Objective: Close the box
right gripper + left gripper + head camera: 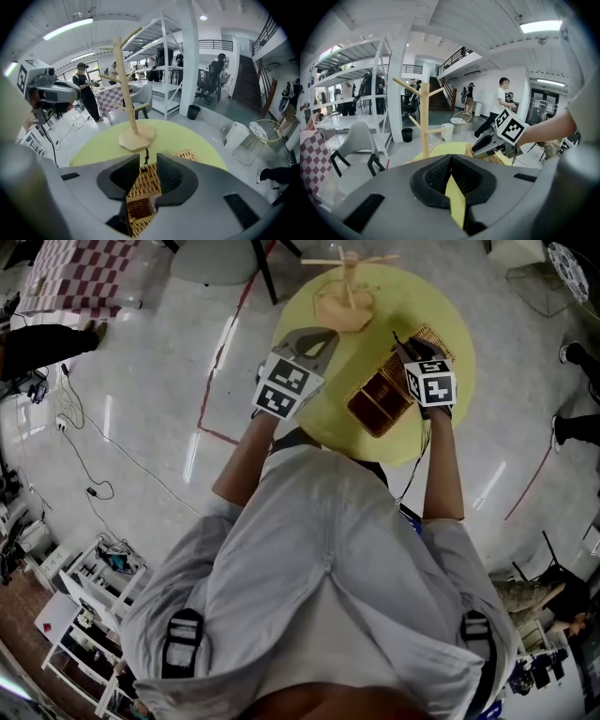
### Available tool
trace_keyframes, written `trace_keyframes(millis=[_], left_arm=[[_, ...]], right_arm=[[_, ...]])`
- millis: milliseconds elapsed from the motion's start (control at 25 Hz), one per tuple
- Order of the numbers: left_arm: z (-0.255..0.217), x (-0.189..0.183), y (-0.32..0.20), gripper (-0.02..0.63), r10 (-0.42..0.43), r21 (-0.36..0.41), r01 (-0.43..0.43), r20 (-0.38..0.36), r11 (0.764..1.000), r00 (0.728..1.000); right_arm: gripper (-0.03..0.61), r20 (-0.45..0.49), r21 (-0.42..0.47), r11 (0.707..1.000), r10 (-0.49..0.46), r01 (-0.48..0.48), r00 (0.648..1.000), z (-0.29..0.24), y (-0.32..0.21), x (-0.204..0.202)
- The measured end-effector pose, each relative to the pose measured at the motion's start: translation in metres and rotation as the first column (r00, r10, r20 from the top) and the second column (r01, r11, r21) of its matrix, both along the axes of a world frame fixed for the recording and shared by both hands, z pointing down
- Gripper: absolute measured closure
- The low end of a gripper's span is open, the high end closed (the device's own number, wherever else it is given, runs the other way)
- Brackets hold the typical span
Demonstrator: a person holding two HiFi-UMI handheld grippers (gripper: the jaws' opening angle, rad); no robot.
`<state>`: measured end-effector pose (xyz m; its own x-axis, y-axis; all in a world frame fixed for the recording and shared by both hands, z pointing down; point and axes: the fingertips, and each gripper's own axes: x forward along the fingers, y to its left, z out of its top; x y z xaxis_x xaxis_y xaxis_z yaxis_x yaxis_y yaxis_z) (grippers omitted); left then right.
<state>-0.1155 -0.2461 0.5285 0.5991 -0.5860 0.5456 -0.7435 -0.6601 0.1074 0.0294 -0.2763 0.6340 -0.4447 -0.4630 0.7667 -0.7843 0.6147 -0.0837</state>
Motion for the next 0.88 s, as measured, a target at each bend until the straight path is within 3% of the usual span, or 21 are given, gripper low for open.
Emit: trace_keyframes(millis=[360,640,880], left_arm=[[-0.031,0.027,0.0,0.584,0.023,0.085,-0.021,-0.015,0.996,1.0],[-0.066,0.056,-0.001,0.584,0.052,0.167,-0.048,-0.021,0.985,0.998],[-0.113,0.074,-0.002,0.584,0.063,0.263,-0.052,-0.034,0.963,0.997]], right_arm=[[0.474,0.049,0.176,0.979,0.093,-0.1,0.994,-0.08,0.011,0.048],[0.54,0.068,0.338,0.919,0.191,-0.203,0.979,-0.163,0.031,0.102],[0.554,0.076,0.442,0.863,0.238,-0.247,0.968,-0.223,0.052,0.138]])
